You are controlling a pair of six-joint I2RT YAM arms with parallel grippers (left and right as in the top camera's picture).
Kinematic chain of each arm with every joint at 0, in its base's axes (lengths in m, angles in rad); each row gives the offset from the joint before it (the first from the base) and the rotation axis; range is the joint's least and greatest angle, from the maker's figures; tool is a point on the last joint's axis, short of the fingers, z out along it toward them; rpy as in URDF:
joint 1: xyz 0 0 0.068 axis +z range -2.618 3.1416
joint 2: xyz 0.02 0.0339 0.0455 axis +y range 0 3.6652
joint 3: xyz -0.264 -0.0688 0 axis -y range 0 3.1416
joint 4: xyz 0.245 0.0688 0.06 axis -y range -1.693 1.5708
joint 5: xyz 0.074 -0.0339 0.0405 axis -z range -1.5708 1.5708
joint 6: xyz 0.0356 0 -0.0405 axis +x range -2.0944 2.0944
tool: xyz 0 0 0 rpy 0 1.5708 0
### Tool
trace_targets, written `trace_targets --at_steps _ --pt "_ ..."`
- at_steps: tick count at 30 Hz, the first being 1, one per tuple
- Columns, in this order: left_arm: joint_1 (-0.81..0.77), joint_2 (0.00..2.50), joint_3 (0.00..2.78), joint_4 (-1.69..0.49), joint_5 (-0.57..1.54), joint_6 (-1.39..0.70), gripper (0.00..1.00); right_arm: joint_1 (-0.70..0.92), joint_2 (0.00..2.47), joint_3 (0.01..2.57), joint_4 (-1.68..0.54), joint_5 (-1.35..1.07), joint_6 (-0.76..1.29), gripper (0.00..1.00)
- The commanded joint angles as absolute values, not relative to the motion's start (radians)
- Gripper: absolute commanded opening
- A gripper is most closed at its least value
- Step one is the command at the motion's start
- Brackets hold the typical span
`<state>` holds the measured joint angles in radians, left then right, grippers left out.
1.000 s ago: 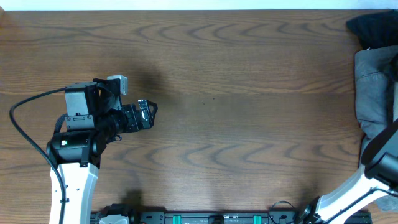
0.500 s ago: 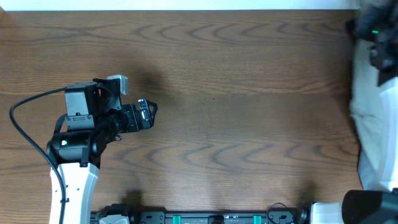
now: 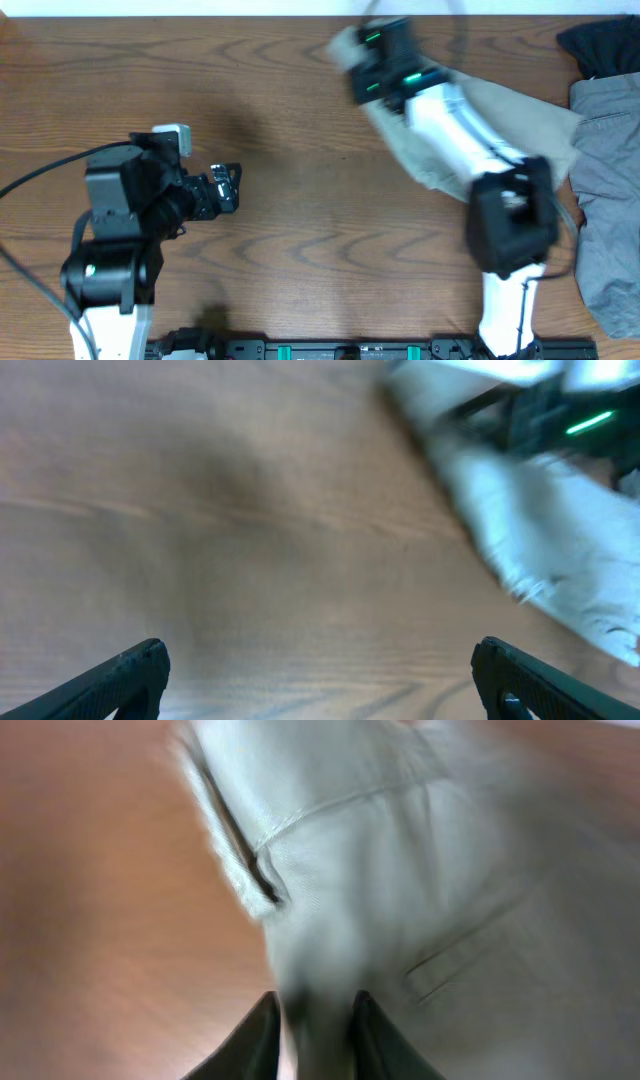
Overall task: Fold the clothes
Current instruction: 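Pull the khaki pants left onto the table center with the right gripper, then lay the pants flat and release, moving the right gripper to the waistband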
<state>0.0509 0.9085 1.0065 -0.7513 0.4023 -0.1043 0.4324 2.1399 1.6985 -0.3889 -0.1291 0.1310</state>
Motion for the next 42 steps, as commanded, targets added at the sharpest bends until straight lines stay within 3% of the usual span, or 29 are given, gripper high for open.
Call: trace_targets --at_steps 1,7,13,17,20,23,24,25,35,42 --pt "0.056 0.867 1.040 -0.753 0.373 -0.099 0.98 0.583 2.149 1.700 -0.361 -0.245 0.093 0.35" --pt "0.056 0.869 1.040 -0.786 0.368 -0.099 0.98 0.706 2.114 1.700 -0.380 -0.022 0.029 0.53" --pt "0.056 0.918 1.040 -0.784 0.346 -0.094 0.98 0.610 2.074 1.700 -0.476 0.011 0.145 0.53" --pt "0.056 0.985 1.040 -0.792 0.347 -0.095 0.98 0.474 2.078 1.700 -0.543 -0.031 0.239 0.47" --pt "0.056 1.039 1.040 -0.804 0.347 -0.095 0.98 0.397 2.103 1.700 -0.549 -0.102 0.238 0.52" --pt "0.056 1.081 1.040 -0.807 0.348 -0.095 0.98 0.353 2.156 1.700 -0.532 -0.110 0.240 0.36" --pt "0.056 1.093 1.040 -0.806 0.350 -0.095 0.98 0.345 2.182 1.700 -0.520 -0.120 0.240 0.26" --pt "0.056 1.103 1.040 -0.805 0.350 -0.095 0.98 0.340 2.214 1.700 -0.500 -0.146 0.242 0.01" --pt "0.056 1.082 1.040 -0.828 0.350 -0.095 0.98 0.415 2.505 1.700 -0.363 -0.348 0.616 0.01" --pt "0.056 1.045 1.040 -0.825 0.345 -0.095 0.98 0.548 2.530 1.708 -0.416 -0.508 0.541 0.02"
